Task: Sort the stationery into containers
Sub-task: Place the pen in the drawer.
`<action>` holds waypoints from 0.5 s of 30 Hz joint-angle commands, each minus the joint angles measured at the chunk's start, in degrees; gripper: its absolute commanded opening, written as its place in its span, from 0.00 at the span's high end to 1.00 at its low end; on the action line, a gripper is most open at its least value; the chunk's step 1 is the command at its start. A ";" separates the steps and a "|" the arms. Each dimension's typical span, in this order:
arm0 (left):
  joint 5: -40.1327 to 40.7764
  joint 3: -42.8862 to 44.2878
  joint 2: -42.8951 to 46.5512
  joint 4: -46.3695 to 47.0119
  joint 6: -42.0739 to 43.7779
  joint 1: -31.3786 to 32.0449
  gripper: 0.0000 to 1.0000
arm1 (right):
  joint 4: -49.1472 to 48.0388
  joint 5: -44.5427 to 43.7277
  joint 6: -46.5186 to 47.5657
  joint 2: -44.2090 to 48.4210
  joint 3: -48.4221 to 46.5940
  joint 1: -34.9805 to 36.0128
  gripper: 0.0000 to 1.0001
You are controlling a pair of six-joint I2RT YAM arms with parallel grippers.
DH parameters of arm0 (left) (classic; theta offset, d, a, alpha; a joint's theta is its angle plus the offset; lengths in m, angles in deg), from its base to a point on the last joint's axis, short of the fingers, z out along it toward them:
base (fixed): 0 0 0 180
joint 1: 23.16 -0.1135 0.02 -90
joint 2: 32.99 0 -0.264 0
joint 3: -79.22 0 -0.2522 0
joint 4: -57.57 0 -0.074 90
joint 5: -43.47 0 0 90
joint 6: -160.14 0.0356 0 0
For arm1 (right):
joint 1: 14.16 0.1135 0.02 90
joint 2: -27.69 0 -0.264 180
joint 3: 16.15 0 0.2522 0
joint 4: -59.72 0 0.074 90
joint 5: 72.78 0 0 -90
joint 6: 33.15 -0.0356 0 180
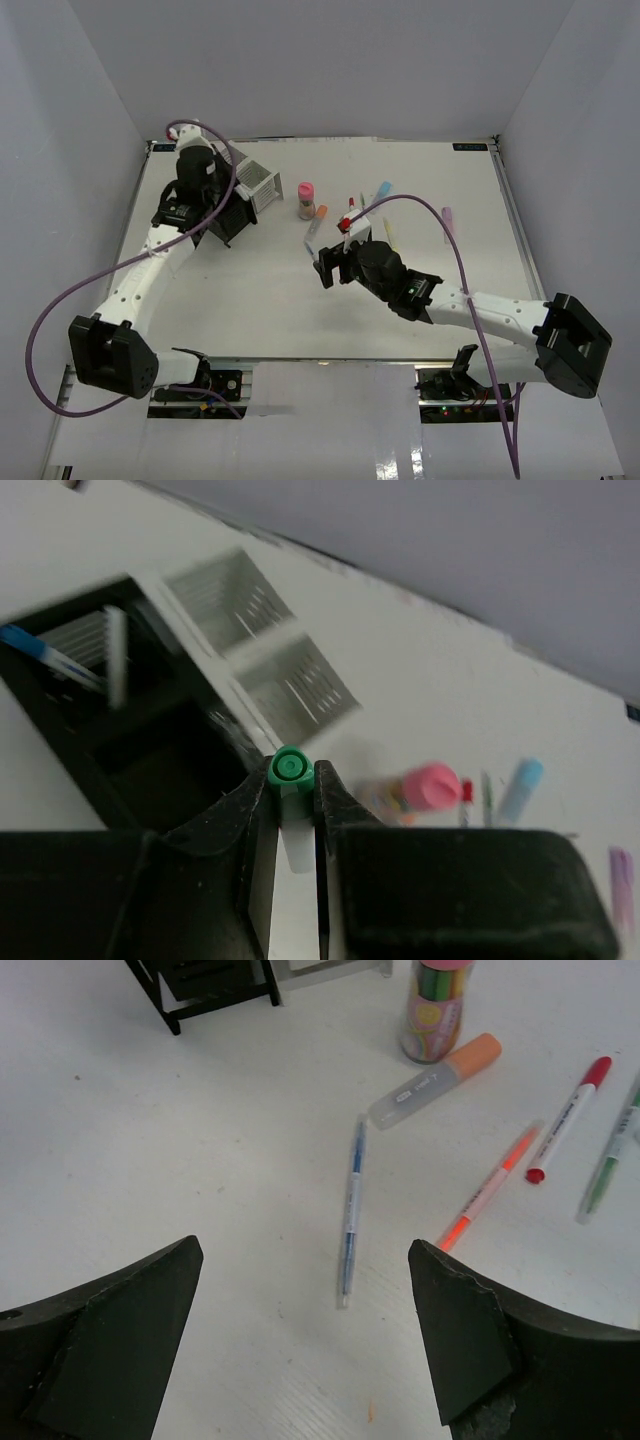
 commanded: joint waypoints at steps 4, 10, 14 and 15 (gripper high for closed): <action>9.29 6.66 -7.82 6.27 6.81 -12.67 0.85 | 1.92 -4.18 0.23 2.09 1.27 -1.04 0.10; 11.48 10.43 -17.41 11.73 7.77 -17.25 0.84 | 3.33 -5.23 0.75 4.20 2.50 -1.48 0.10; 12.62 11.32 -23.04 14.62 8.65 -19.70 0.84 | 3.77 -6.02 0.84 5.78 3.90 -1.74 0.10; 12.80 11.50 -23.57 14.89 8.82 -20.15 0.82 | 3.95 -6.37 0.75 6.22 4.08 -1.92 0.10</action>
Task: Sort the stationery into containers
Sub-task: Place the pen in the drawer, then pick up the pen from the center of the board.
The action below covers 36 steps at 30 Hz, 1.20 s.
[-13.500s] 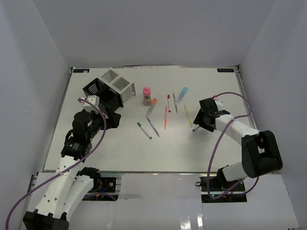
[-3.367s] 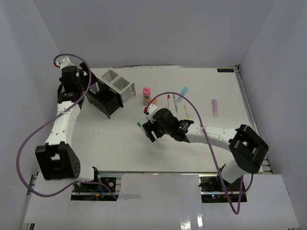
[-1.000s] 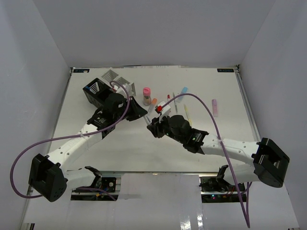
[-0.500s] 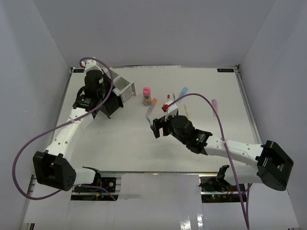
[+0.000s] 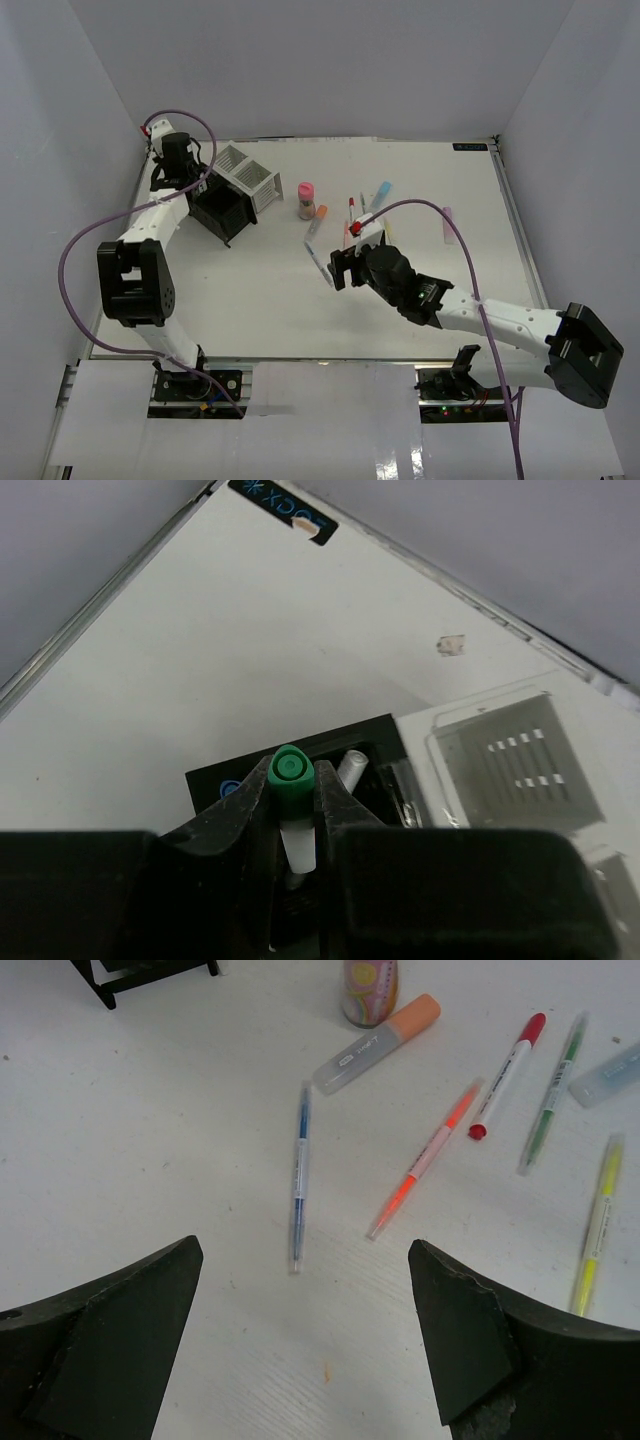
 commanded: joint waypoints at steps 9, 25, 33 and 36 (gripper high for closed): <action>-3.22 5.07 -1.21 -2.22 1.02 -3.09 0.35 | 1.53 -3.26 -3.30 0.01 0.17 -6.62 0.05; -32.48 -13.97 27.43 -17.00 -2.93 -3.09 0.02 | 11.46 -1.85 -7.53 -29.32 -24.33 -18.05 0.37; -35.04 -24.47 35.09 -11.19 -3.46 -2.74 0.02 | 14.71 -2.46 -6.74 -41.03 -34.36 -20.07 0.48; -35.48 -24.29 35.10 -11.02 -3.81 -2.74 0.02 | 14.72 -2.38 -6.82 -43.84 -36.21 -20.78 0.50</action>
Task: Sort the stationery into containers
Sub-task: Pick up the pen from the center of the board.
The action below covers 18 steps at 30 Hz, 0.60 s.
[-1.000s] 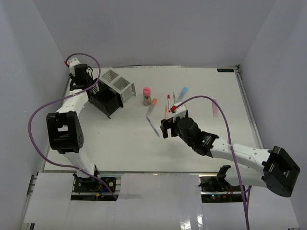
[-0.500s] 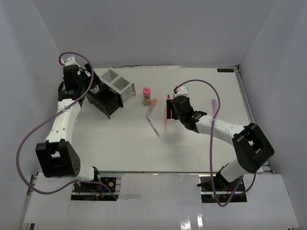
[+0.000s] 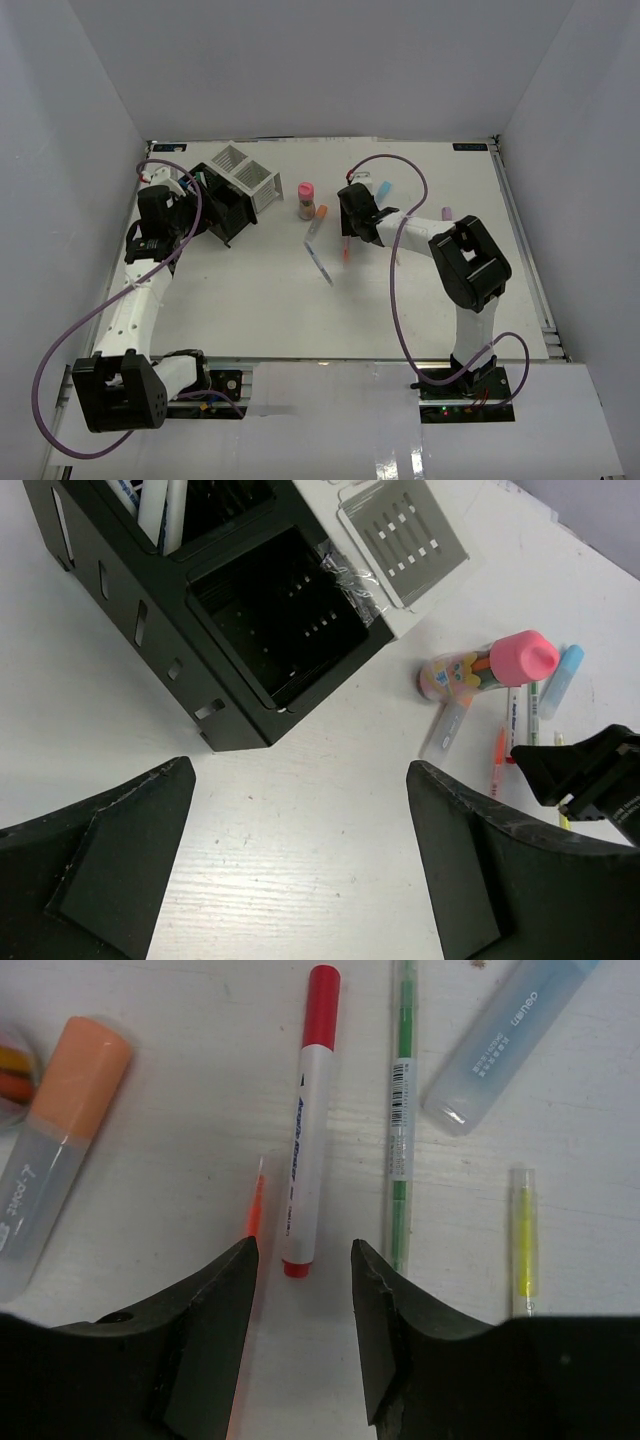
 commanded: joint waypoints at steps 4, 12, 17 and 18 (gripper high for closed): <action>-3.38 0.56 1.19 2.55 -1.02 0.17 0.02 | 0.55 -0.03 0.04 -2.87 -4.38 -1.44 0.55; -4.08 0.56 1.02 2.38 -1.28 0.17 0.02 | 0.55 2.43 -0.40 -5.60 -5.08 -2.40 0.57; -4.52 0.47 0.93 2.29 -1.28 0.17 0.02 | 0.55 2.17 -0.23 -6.31 -4.73 -2.93 0.64; -4.78 0.56 1.10 2.12 -1.37 0.17 0.02 | 0.64 2.34 -0.23 -5.87 -4.47 -2.85 0.67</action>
